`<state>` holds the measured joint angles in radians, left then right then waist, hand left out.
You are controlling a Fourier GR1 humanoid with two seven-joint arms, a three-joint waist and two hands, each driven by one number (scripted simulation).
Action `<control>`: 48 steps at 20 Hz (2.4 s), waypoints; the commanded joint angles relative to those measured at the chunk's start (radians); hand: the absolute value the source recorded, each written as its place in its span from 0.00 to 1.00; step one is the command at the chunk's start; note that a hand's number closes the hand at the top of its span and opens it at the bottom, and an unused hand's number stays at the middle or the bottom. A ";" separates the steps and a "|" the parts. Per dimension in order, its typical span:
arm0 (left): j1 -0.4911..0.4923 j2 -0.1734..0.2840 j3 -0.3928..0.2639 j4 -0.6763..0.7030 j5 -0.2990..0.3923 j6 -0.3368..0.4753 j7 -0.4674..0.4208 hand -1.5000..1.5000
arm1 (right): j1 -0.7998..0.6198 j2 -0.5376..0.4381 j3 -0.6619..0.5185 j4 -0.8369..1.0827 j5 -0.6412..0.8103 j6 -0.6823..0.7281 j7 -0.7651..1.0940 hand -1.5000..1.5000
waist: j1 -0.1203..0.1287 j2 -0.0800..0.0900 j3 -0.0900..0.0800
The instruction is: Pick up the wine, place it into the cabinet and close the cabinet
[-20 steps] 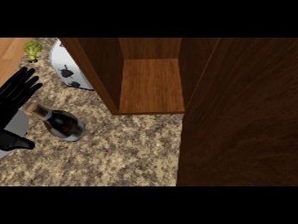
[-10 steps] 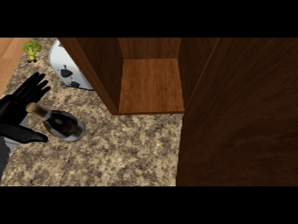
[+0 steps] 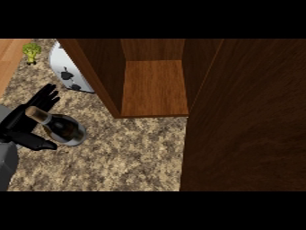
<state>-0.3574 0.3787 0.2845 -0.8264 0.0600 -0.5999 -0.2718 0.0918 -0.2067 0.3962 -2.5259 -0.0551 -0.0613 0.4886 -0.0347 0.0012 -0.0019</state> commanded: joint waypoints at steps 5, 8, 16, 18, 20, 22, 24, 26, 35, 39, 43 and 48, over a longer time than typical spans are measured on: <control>-0.025 0.003 -0.045 0.194 -0.106 -0.006 -0.195 0.00 | 0.075 -0.019 0.018 -0.211 -0.033 0.001 0.052 0.00 | 0.004 0.002 0.000; 0.021 -0.026 -0.066 0.210 -0.133 0.015 -0.261 0.00 | 0.098 -0.018 0.010 -0.204 -0.018 0.003 0.007 0.00 | 0.009 0.000 0.000; -0.074 -0.059 -0.022 0.348 -0.090 0.013 -0.257 0.00 | -0.022 -0.010 -0.026 -0.214 -0.055 -0.024 0.126 0.00 | 0.013 0.001 -0.001; -0.105 -0.035 -0.001 0.432 -0.086 -0.004 -0.280 0.00 | 0.008 -0.016 -0.024 -0.201 -0.069 -0.003 0.089 0.00 | -0.002 0.005 -0.001; -0.071 -0.032 -0.009 0.433 -0.093 -0.015 -0.315 0.00 | 0.039 -0.019 -0.022 -0.222 -0.060 -0.005 0.076 0.00 | 0.001 0.003 -0.001; -0.115 -0.064 0.013 0.456 -0.062 -0.001 -0.283 0.00 | 0.045 -0.025 -0.036 -0.210 -0.070 0.005 0.060 0.00 | 0.001 0.002 0.000; -0.105 -0.086 0.035 0.458 -0.028 -0.019 -0.282 0.00 | 0.050 -0.016 -0.016 -0.239 -0.055 -0.013 0.076 0.00 | 0.000 -0.001 0.000; -0.090 -0.060 0.055 0.482 -0.010 -0.038 -0.285 0.00 | 0.069 -0.022 0.001 -0.257 -0.057 -0.009 0.083 0.00 | -0.001 -0.002 -0.001; -0.140 -0.088 0.039 0.514 -0.005 -0.083 -0.271 0.00 | 0.028 -0.027 -0.063 -0.206 -0.096 -0.001 0.077 0.00 | 0.012 0.002 0.000; -0.142 -0.098 0.036 0.520 -0.012 -0.048 -0.309 1.00 | 0.099 -0.025 -0.035 -0.195 -0.071 0.025 0.011 0.00 | 0.007 0.001 0.000; -0.157 -0.129 0.036 0.503 0.010 -0.056 -0.270 1.00 | 0.104 -0.051 -0.077 -0.234 -0.123 0.035 0.042 0.00 | 0.009 -0.001 0.001; -0.150 -0.146 -0.011 0.466 -0.050 0.037 -0.359 1.00 | 0.111 -0.039 -0.090 -0.183 -0.121 0.049 -0.024 0.00 | 0.011 0.000 0.002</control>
<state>-0.5195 0.2647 0.3016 -0.3426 0.0392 -0.5729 -0.5485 0.1329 -0.2154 0.3612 -2.5187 -0.0648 -0.0366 0.4280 -0.0252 0.0000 0.0002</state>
